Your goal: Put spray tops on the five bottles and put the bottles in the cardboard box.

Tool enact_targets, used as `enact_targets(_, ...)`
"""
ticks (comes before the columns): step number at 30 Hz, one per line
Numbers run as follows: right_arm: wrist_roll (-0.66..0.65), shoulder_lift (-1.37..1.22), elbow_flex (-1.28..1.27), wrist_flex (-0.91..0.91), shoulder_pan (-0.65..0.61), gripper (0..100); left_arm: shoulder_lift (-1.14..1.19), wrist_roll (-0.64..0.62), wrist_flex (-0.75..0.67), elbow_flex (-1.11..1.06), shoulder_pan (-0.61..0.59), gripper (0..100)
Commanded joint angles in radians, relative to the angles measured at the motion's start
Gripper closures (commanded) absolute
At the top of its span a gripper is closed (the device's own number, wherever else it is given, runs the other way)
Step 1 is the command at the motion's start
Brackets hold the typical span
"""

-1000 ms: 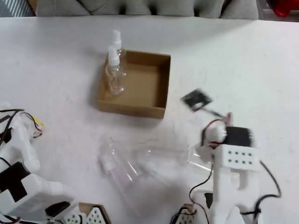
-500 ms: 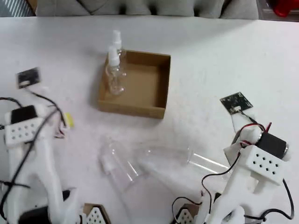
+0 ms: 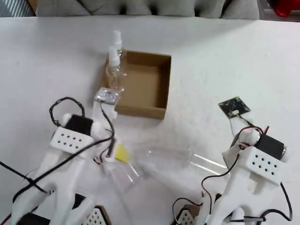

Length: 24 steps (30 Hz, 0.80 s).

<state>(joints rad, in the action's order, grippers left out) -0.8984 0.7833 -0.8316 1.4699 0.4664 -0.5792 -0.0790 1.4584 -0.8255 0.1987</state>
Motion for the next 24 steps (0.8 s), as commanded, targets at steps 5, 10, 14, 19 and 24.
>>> enact_targets(5,-0.014,0.007,-0.048,-0.122,-0.013,94.7,-0.025,-0.061,-0.014,-0.038,0.03,63)
enact_targets(10,-0.014,0.016,-0.044,-0.124,-0.047,94.7,-0.025,-0.069,-0.049,-0.087,0.028,62)
enact_targets(14,-0.008,0.016,-0.046,-0.119,-0.087,94.7,-0.007,-0.121,-0.15,-0.129,0.035,62)
enact_targets(19,-0.006,0.016,-0.048,-0.12,-0.088,94.7,0.131,-0.126,-0.17,-0.089,0.036,62)
enact_targets(24,-0.006,0.016,-0.049,-0.12,-0.088,94.7,0.309,-0.126,-0.184,-0.012,0.036,63)
